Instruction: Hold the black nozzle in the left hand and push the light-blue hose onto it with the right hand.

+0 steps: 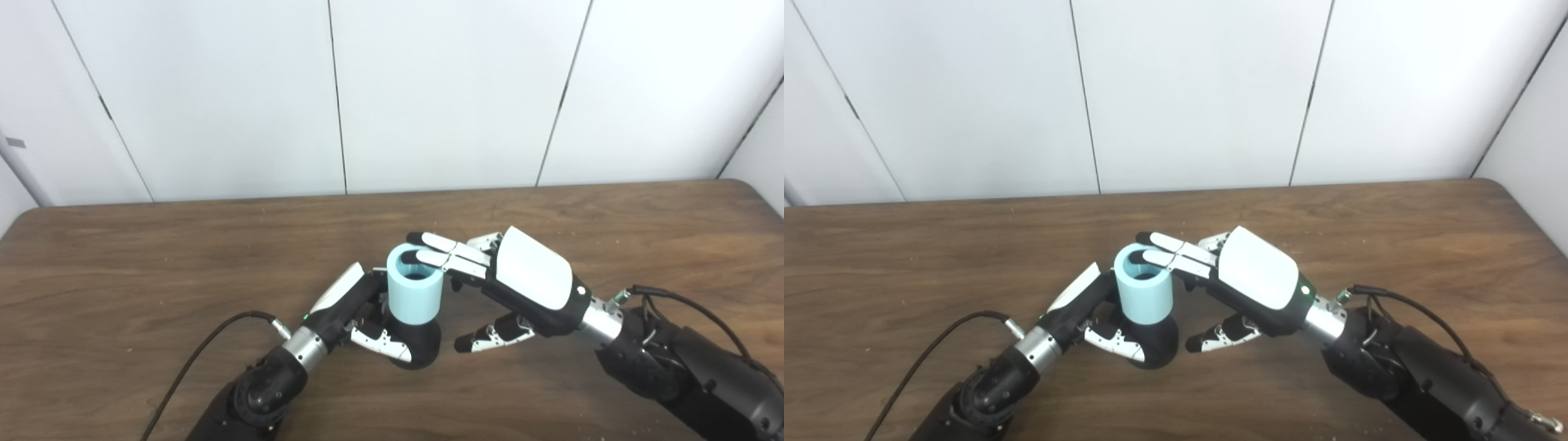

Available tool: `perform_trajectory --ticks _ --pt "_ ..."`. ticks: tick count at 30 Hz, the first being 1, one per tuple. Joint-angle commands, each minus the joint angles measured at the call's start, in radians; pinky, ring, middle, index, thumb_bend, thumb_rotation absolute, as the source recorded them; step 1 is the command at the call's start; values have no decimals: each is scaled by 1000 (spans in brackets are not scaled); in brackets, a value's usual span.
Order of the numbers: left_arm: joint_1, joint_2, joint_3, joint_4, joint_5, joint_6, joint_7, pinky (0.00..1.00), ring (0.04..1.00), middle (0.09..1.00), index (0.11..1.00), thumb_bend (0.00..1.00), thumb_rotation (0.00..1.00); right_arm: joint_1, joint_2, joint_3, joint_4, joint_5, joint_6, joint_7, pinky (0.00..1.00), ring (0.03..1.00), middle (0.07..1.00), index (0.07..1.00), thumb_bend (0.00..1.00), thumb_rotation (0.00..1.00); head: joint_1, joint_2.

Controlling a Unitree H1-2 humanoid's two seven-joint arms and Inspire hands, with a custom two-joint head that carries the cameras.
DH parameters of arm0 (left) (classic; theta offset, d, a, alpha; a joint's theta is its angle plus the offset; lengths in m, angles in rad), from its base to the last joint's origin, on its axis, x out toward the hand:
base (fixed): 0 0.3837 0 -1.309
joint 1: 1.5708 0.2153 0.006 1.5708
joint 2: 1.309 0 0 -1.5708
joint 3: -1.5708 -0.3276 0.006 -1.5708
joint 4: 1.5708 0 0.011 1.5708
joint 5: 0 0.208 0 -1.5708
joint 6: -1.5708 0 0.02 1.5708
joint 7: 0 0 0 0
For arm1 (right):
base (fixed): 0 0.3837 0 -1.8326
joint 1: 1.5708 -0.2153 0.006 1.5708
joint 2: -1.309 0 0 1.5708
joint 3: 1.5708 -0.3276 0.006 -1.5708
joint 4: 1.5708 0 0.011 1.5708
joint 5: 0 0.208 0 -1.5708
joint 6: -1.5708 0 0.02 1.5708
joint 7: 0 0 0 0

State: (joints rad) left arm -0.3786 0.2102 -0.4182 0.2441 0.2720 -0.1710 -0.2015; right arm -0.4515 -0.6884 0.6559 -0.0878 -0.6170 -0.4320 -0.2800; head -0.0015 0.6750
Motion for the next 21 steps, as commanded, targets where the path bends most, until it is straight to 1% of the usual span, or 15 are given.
perform_trajectory --ticks 1,13,18,21 --pt "48 32 -29 55 64 100 -59 166 239 337 494 519 85 -6 -20 43 -14 -24 -38 31 423 447 906 884 476 0 -1 1" --pt "47 33 -25 52 60 102 -63 167 241 339 494 519 85 1 -36 69 -29 -25 -38 13 419 453 903 883 477 0 0 2" --pt "48 31 -24 48 63 110 -63 167 243 341 494 519 85 1 -39 95 -17 -35 -38 -3 418 453 903 878 477 0 1 3" --pt "45 28 -24 59 66 105 -60 166 243 341 494 519 85 -4 -42 113 -9 -39 -38 -5 418 453 902 875 477 0 1 4"
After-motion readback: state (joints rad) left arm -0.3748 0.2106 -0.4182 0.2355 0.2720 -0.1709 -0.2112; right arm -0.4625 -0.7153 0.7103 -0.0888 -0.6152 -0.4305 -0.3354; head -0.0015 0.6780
